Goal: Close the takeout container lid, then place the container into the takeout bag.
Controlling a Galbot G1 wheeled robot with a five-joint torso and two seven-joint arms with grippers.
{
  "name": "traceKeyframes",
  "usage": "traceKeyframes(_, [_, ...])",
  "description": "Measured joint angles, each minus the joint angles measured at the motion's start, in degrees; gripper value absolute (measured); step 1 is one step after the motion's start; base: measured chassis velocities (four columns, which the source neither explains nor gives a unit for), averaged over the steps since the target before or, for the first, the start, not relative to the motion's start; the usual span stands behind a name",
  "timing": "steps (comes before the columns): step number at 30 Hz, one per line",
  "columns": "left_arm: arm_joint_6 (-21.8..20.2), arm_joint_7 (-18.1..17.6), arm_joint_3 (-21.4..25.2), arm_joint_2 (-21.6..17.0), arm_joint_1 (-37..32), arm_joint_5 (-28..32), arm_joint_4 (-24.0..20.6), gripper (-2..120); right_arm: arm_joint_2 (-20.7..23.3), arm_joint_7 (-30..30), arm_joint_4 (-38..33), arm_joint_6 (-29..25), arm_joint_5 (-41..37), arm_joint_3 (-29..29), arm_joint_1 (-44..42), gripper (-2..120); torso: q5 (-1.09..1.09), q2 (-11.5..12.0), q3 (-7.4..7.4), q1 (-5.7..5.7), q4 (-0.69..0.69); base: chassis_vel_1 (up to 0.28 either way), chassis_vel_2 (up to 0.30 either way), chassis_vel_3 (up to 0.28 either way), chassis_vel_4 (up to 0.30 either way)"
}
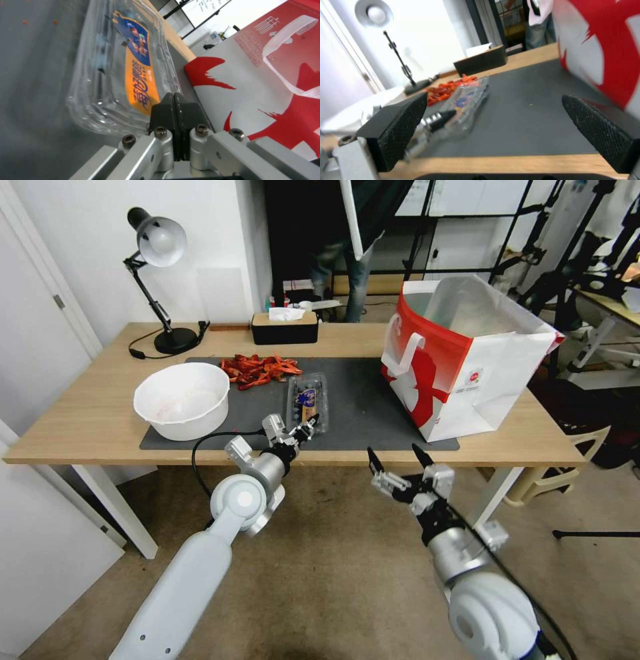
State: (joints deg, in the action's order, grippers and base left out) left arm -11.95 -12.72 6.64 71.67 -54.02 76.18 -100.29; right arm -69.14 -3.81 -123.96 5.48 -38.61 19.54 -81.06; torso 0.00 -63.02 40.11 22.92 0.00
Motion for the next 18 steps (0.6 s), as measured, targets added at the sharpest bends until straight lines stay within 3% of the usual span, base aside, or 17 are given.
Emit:
traceKeyframes(9, [0.5,0.3,0.6,-0.4,-0.4,-0.3,-0.1,0,0.4,-4.2,8.1,7.8,-21.8,-2.4,15.7,100,0.0,0.0,0.01,0.01,0.02,0.0,0.0,0.0,0.0])
traceKeyframes(18, [0.7,0.4,1.1,-0.5,-1.1,-0.3,-0.7,0,0.0,-7.2,18.0,13.9,-29.1,-6.9,27.8,100,0.0,0.0,0.0,0.01,-0.01,0.0,0.0,0.0,0.0])
